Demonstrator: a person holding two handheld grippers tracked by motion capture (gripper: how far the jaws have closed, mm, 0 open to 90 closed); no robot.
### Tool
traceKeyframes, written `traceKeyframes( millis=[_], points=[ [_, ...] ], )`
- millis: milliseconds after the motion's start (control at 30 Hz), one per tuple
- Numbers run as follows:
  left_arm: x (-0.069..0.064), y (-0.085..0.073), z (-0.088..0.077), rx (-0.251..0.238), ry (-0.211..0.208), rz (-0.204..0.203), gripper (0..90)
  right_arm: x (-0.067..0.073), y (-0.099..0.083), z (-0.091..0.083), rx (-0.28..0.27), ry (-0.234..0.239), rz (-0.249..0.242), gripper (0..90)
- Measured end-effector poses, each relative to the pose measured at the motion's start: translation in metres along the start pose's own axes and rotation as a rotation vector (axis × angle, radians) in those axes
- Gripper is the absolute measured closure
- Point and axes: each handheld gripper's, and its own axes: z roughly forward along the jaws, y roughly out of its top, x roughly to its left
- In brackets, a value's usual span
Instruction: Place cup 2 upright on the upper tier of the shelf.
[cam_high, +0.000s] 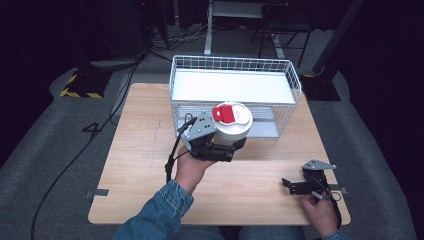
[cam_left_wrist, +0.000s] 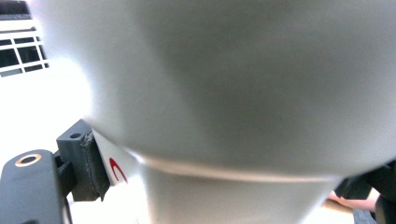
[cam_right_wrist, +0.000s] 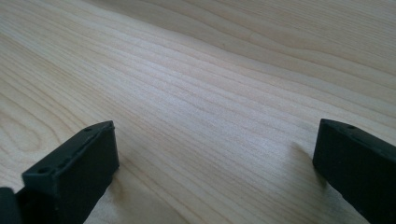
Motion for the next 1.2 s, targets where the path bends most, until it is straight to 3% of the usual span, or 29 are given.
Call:
traceKeyframes(
  millis=[567, 733, 1200],
  points=[
    [0.037, 0.044, 0.012, -0.008, 0.039, 0.024, 13.5, 0.000, 0.000, 0.000, 0.001, -0.002, 0.001, 0.3],
    [0.049, 0.053, 0.016, -0.015, 0.042, 0.014, 13.5, 0.000, 0.000, 0.000, 0.001, -0.002, 0.001, 0.3],
    [0.081, 0.078, 0.036, -0.052, 0.114, -0.014, 13.4, 0.000, 0.000, 0.000, 0.001, -0.002, 0.001, 0.3]
  ],
)
